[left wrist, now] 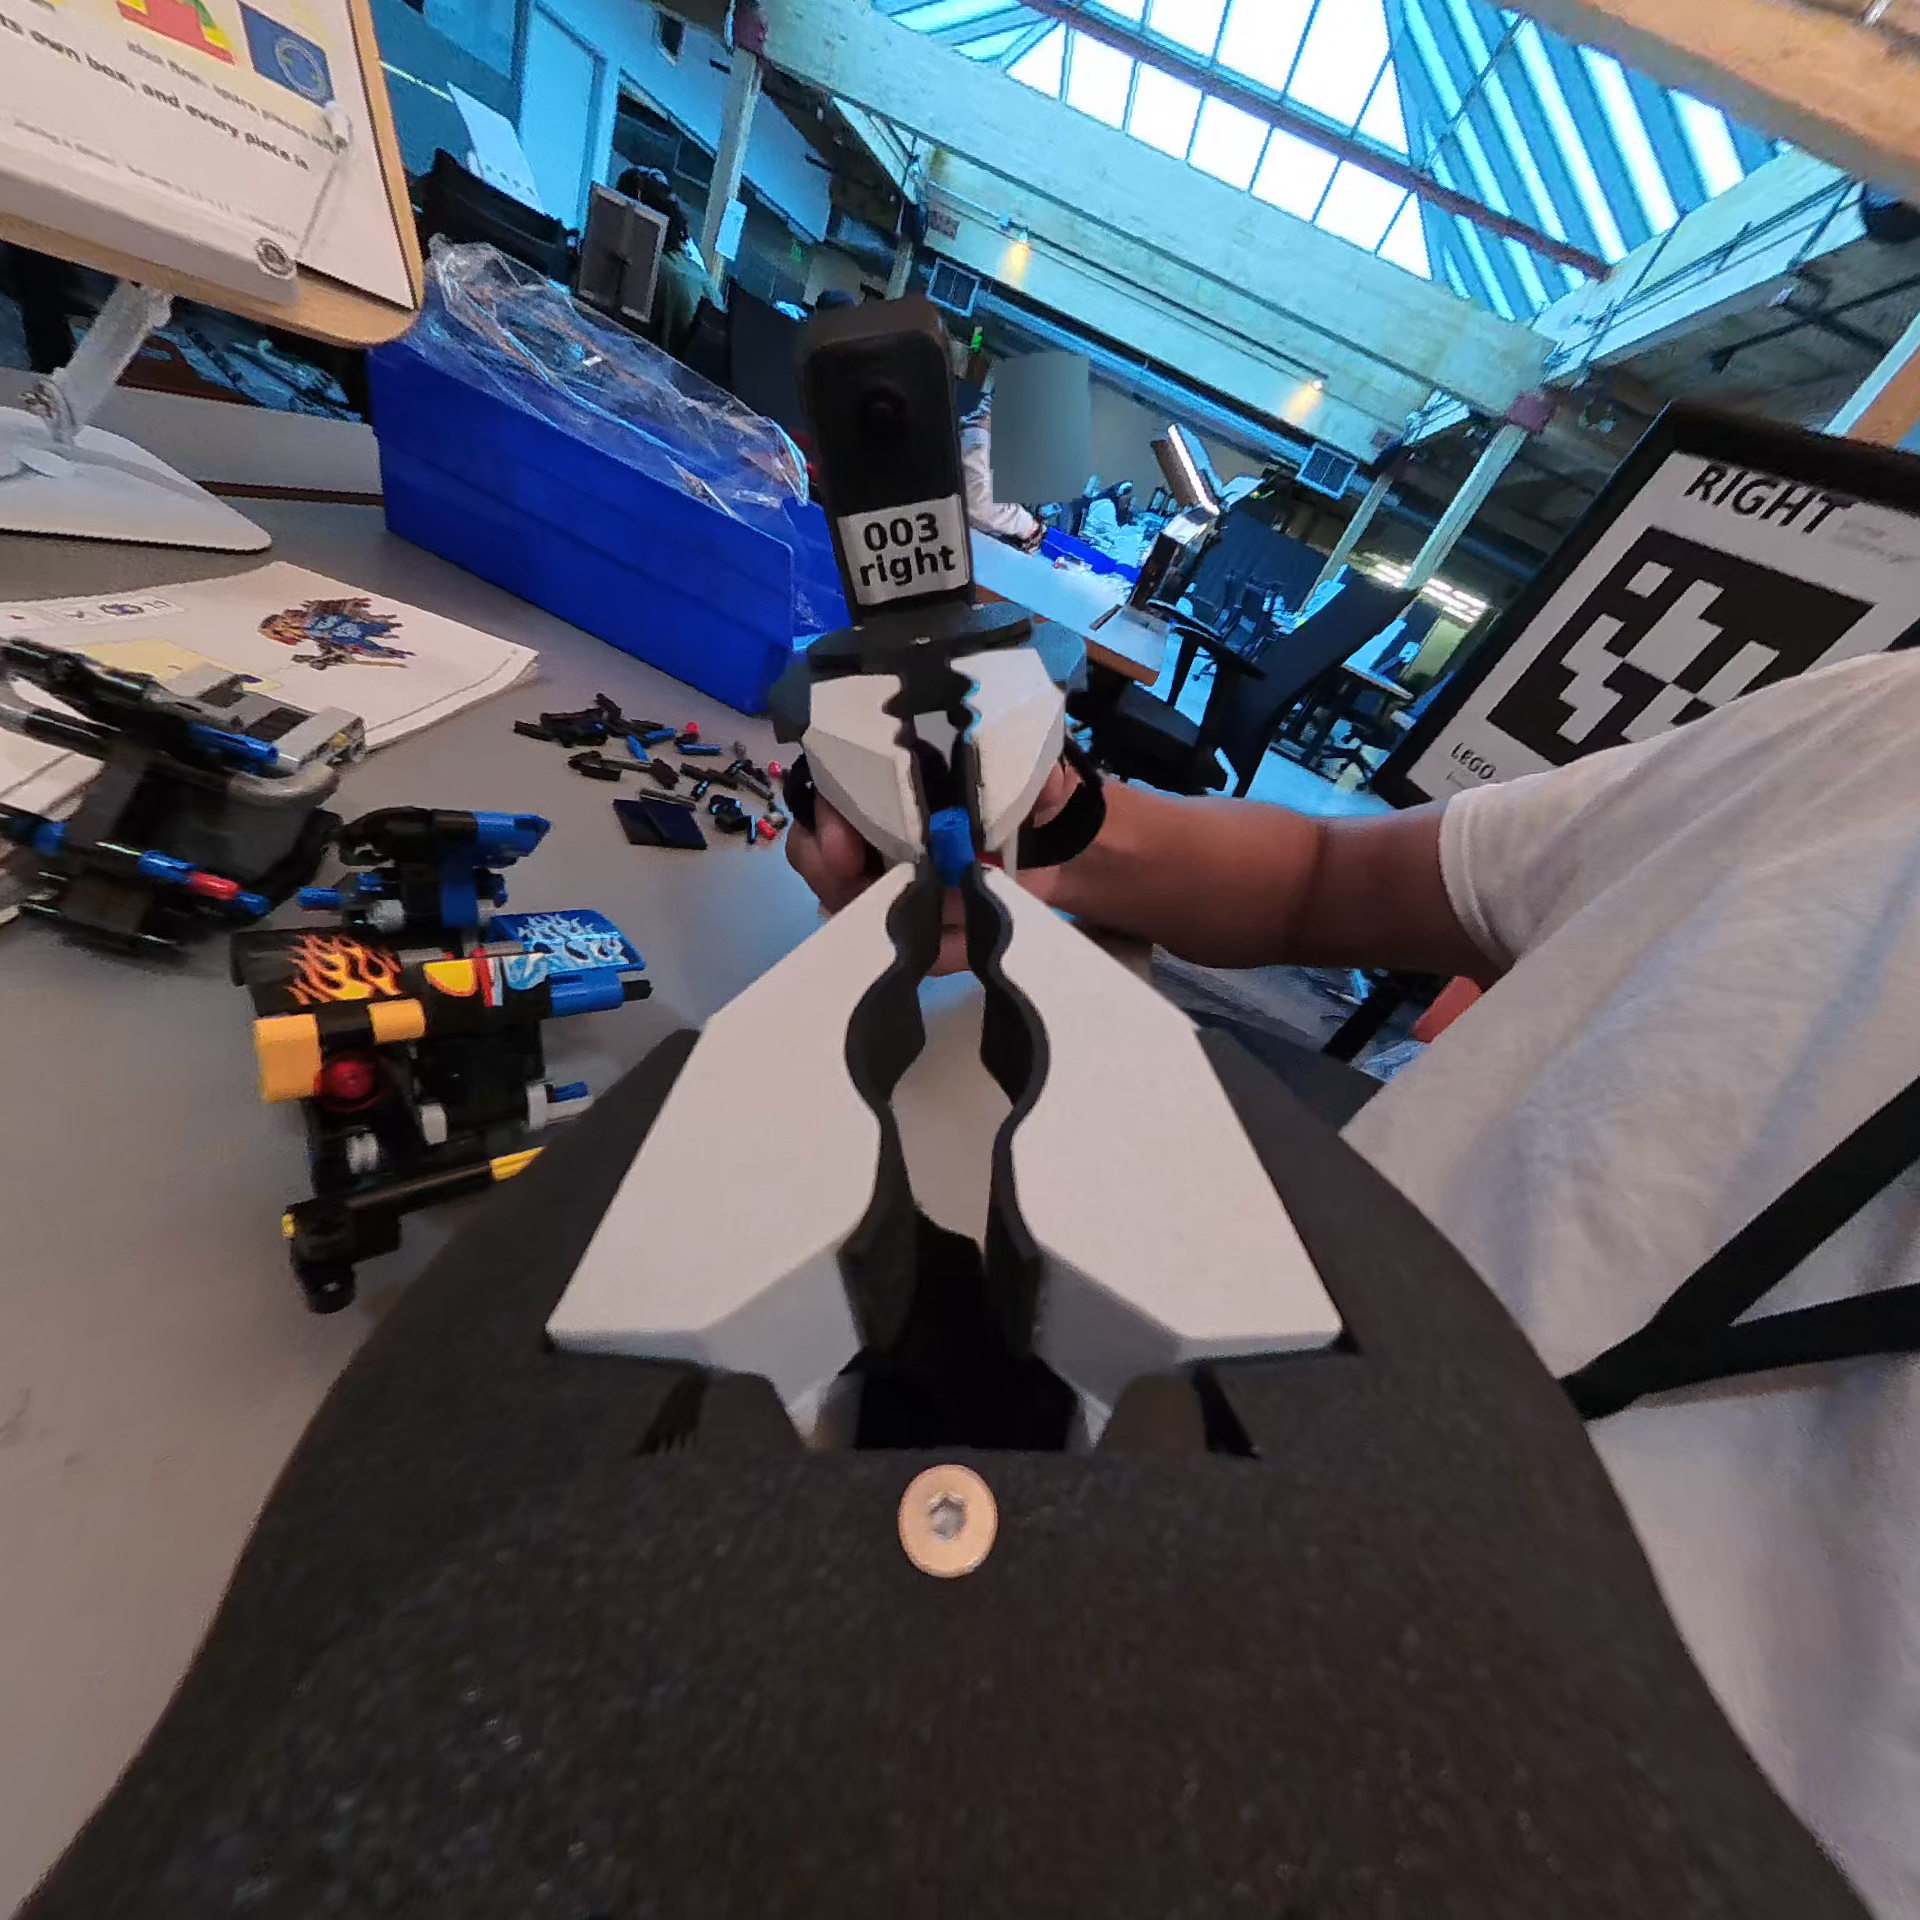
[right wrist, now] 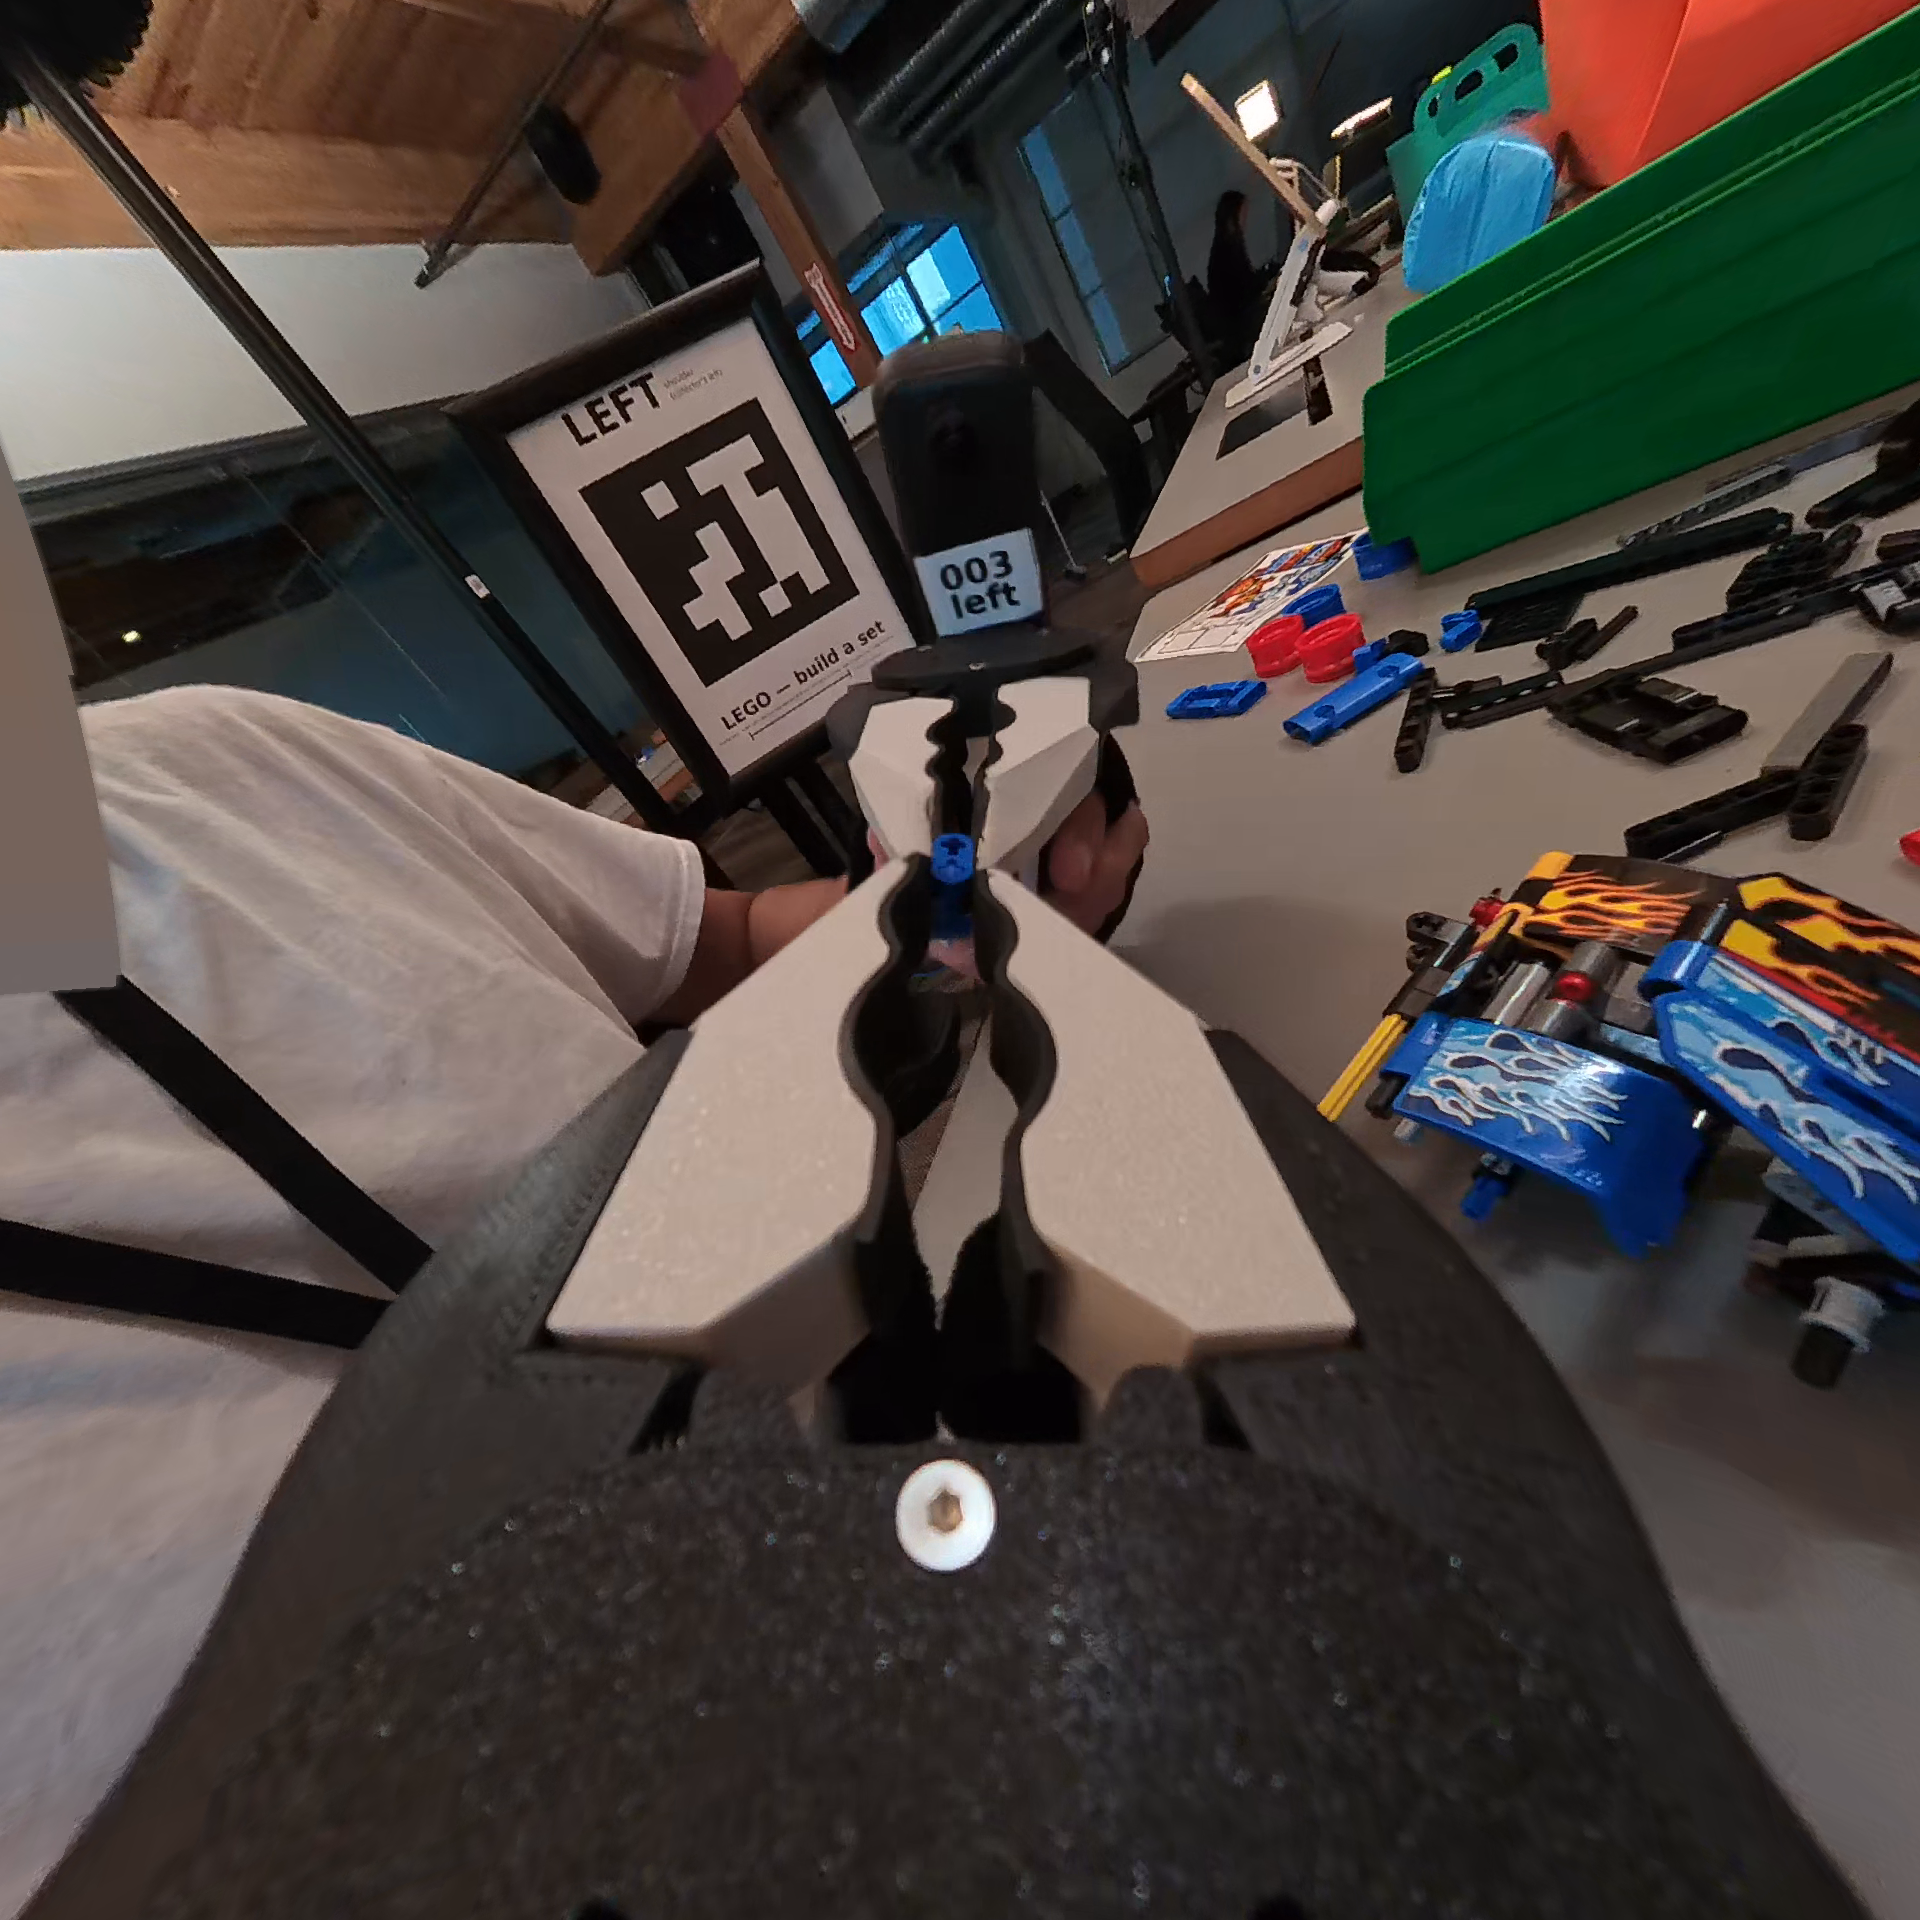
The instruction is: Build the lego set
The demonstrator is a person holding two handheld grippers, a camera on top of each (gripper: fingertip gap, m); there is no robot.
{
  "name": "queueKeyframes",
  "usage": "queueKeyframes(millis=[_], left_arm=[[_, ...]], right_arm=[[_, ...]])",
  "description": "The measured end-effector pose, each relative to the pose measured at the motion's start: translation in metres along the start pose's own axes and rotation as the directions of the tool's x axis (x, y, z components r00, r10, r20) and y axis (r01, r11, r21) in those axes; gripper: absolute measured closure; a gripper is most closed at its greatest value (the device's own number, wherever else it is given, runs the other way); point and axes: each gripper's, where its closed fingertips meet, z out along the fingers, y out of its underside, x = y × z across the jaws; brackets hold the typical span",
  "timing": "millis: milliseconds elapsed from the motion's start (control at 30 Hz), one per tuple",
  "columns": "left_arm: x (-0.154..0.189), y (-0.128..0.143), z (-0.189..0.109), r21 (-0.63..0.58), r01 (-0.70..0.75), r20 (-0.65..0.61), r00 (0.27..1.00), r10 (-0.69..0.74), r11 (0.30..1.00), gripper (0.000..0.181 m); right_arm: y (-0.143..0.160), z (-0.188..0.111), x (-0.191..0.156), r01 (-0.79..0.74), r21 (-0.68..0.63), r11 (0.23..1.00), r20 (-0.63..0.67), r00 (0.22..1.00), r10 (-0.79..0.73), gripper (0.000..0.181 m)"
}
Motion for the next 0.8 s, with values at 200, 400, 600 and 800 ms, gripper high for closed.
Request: queueKeyframes(millis=[200,400,600,800], left_arm=[[0.007,0.004,0.000,-0.056,-0.055,-0.011,0.998,0.055,0.997,0.181],[-0.014,0.002,-0.003,-0.089,-0.255,0.217,0.938,0.269,0.963,0.168],[-0.025,0.000,0.004,-0.287,-0.552,0.455,0.640,0.619,0.783,0.158],[-0.031,-0.006,0.007,-0.365,-0.588,0.522,0.513,0.681,0.722,0.174]], right_arm=[[0.007,0.000,-0.008,0.072,-0.065,0.995,0.009,0.997,-0.072,0.175],[-0.014,-0.008,0.014,-0.009,0.079,0.997,-0.098,0.995,0.017,0.175],[-0.018,-0.008,0.026,-0.146,0.171,0.974,-0.119,0.979,0.168,0.175],[-0.014,-0.005,0.028,-0.186,0.181,0.966,-0.118,0.971,0.209,0.175]])
